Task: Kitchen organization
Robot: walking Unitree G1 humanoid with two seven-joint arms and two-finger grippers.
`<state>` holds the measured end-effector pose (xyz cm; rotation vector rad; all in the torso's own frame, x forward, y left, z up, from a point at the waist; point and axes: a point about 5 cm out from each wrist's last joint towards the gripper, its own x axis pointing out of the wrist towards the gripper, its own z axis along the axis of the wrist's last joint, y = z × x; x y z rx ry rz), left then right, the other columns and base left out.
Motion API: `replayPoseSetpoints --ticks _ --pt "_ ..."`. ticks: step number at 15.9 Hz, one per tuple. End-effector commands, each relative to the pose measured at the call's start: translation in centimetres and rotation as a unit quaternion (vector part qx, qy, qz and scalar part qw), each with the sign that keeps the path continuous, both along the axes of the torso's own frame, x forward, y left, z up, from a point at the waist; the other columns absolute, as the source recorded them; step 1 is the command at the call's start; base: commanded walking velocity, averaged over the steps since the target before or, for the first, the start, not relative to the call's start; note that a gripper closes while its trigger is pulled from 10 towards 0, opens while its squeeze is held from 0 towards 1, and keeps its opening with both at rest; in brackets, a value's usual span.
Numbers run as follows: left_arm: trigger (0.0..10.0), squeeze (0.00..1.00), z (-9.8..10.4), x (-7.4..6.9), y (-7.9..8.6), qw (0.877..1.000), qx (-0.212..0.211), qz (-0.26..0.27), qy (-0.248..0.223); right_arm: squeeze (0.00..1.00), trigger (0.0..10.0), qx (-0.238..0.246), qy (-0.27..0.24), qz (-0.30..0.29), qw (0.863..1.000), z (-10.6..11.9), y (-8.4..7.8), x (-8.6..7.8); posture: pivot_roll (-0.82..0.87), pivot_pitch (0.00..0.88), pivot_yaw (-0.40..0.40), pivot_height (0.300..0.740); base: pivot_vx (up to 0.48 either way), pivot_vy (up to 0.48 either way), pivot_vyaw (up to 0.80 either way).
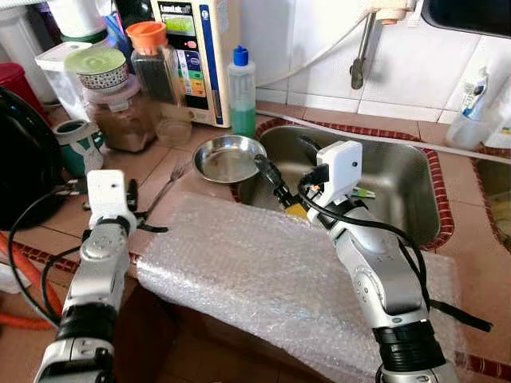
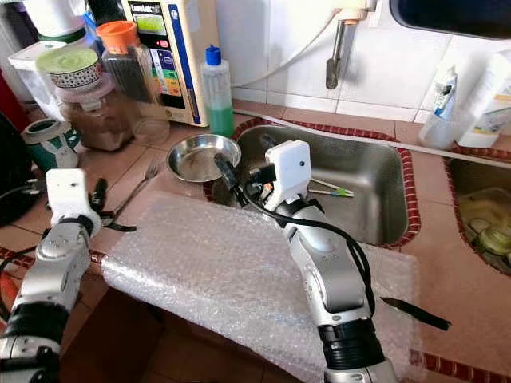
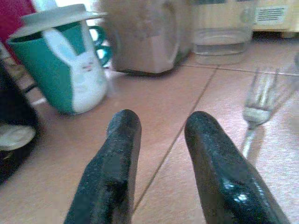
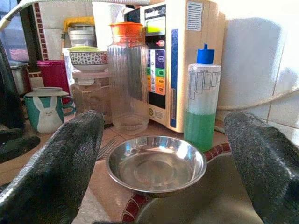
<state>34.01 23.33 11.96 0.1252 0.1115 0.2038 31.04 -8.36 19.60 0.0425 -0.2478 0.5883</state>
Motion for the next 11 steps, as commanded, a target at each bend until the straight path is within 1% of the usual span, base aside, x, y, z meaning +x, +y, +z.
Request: replayPoseSetpoints --ticks 1,3,5,7,8,9,11 --pt "10.0 1.0 0.2 0.3 0.7 1.0 0.007 -0.002 0.014 0.0 10.0 0.001 -0.008 0.0 1.0 0.4 0.1 0.1 0.06 0.027 0.077 0.74 0.0 0.0 0.0" --pt "10.0 1.0 0.3 0.7 0.8 1.0 -0.001 -0.019 0.024 0.0 10.0 -0.001 -0.008 -0.001 1.0 0.4 0.0 0.0 0.06 0.024 0.082 0.74 0.0 0.0 0.0" --pt "10.0 1.0 0.5 0.9 0.5 0.998 -0.009 -0.057 0.034 0.0 10.0 -0.002 -0.008 -0.003 1.0 0.3 0.0 0.0 0.06 0.024 0.083 0.74 0.0 0.0 0.0" --pt "10.0 1.0 0.7 1.1 0.7 0.998 -0.009 -0.055 0.033 0.0 10.0 -0.002 -0.008 -0.003 1.0 0.3 0.0 0.0 0.06 0.025 0.084 0.74 0.0 0.0 0.0" --pt "10.0 1.0 0.8 1.1 0.7 0.998 -0.015 -0.059 0.029 0.0 10.0 -0.002 -0.008 -0.003 1.0 0.3 0.0 0.0 0.06 0.026 0.085 0.74 0.0 0.0 0.0" --pt "10.0 1.0 0.8 1.2 0.3 0.996 -0.033 -0.079 0.029 0.0 10.0 -0.003 -0.008 -0.003 1.0 0.2 0.0 0.0 0.06 0.027 0.084 0.74 0.0 0.0 0.0" --pt "10.0 1.0 0.5 1.2 -0.3 0.994 -0.037 -0.097 0.035 0.0 10.0 -0.003 -0.007 -0.002 1.0 0.2 0.1 0.0 0.06 0.03 0.086 0.74 0.0 0.0 0.0"
